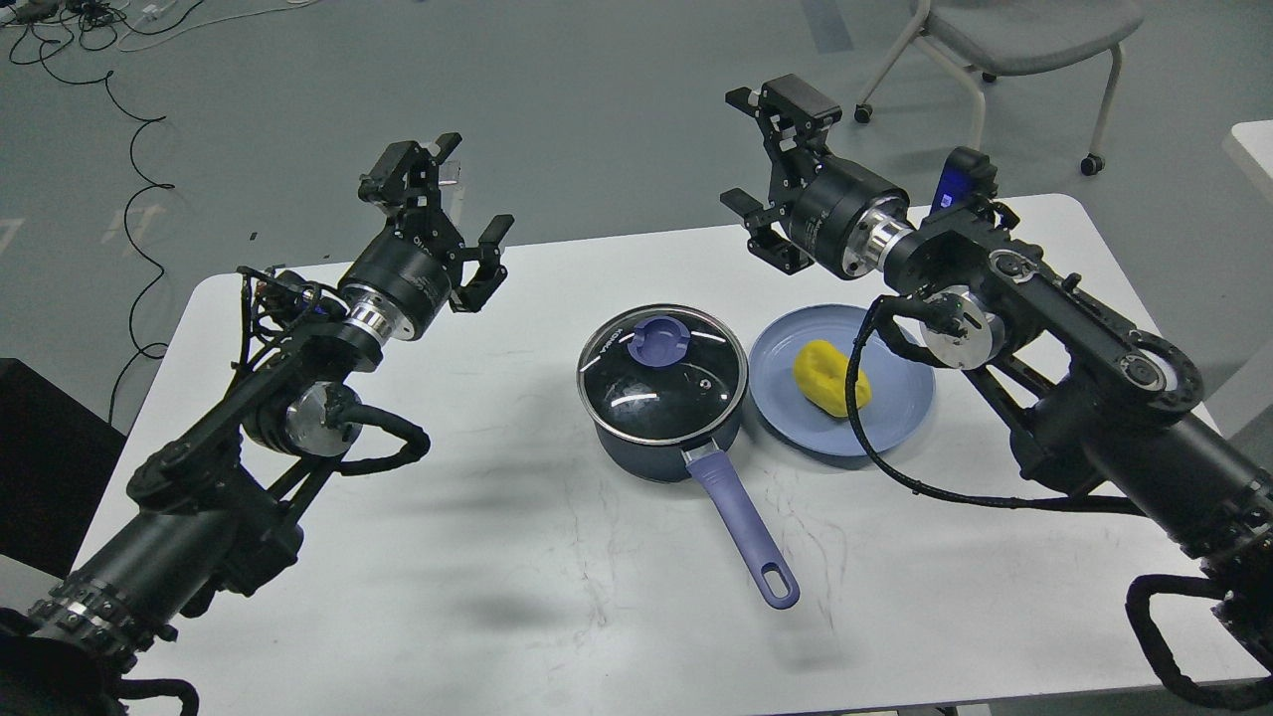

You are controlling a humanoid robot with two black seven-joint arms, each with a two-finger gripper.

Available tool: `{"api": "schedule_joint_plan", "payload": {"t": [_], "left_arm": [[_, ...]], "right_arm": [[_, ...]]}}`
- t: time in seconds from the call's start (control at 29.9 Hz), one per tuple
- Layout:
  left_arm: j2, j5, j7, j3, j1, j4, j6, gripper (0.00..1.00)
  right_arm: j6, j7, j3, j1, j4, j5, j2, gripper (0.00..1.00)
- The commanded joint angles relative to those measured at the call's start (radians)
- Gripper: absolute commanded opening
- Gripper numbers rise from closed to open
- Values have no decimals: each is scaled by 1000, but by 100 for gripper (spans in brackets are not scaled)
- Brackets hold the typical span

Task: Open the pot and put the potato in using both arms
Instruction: 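Reach the left gripper to the blue knob of the glass lid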

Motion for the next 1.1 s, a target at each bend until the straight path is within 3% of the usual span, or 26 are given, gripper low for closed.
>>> {"api": "schedule_joint_plan", "payload": {"t": [0.0,0.1,0.27,0.5,0.7,0.87,1.07], "left_arm": [[2,12,9,3,-6,0,9,98],[16,65,23,18,-32,-3,27,98],[53,393,20,64,-142,-61,64,98],[131,734,17,73,-157,-205,77,98],[120,1149,14,90,-143,-279,194,98],[116,1421,10,265,-157,-279,274,98],[73,1673,12,345,-157,-244,291,98]], "right_arm": [[0,0,2,0,1,0,-3,100],[0,0,5,0,1,0,-4,100],[0,2,17,-17,1,3,-11,100],[8,-3,110,-47,1,23,-46,100],[90,-5,178,-90,-9,116,-90,100],[267,-5,225,-118,-104,124,-129,100],[362,-3,265,-140,-172,211,-187,100]]}}
